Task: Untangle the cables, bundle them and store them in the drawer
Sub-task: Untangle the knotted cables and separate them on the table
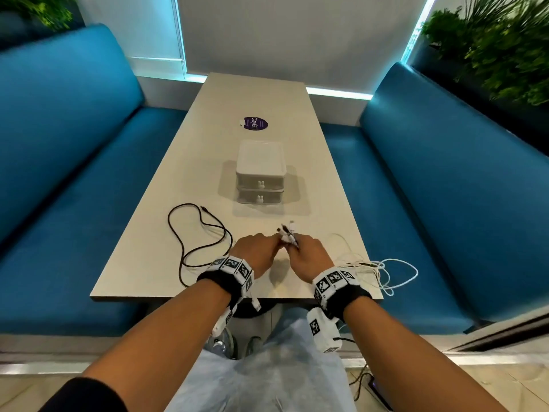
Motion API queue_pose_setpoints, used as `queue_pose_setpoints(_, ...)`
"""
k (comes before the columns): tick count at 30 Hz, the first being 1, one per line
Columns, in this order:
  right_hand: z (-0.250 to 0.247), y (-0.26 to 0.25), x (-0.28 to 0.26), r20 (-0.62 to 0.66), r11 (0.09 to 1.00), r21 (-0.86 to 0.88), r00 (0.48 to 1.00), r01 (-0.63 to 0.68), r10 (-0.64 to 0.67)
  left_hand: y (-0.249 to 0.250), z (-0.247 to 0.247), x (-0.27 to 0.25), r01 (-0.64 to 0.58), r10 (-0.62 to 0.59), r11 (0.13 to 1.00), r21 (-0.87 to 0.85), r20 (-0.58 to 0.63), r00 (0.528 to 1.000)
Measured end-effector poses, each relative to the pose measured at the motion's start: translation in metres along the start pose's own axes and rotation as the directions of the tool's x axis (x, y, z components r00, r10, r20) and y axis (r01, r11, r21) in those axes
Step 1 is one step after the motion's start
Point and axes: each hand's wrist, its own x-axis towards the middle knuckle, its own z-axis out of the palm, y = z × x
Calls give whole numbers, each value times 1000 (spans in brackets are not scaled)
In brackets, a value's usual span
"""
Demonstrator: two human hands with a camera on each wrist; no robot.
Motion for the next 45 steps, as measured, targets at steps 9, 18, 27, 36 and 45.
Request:
queue_pose_setpoints(9,-9,21,-3,13,980,-148,990,-134,138,-17,-6,-18,66,-41,975,-211,118,992)
queue_pose_setpoints(18,-26,35,-9,-122,939,-177,954,-293,275,-10,-13,-18,83,-67,981,-176,95,993)
queue_pose_setpoints(27,-22,0,-7,78,999,48,997,25,-28,7,-18,-13,36,-37,976,-213,1,999)
queue_pose_setpoints(36,-33,32,-13,14,914,-291,954,-283,300,-22,-8,-21,35,-34,965,-260,11,999)
queue_pose_setpoints(45,-61,55,-10,-265,890,-50,865,-453,425,-56,-17,-29,187,-197,961,-205,-33,980)
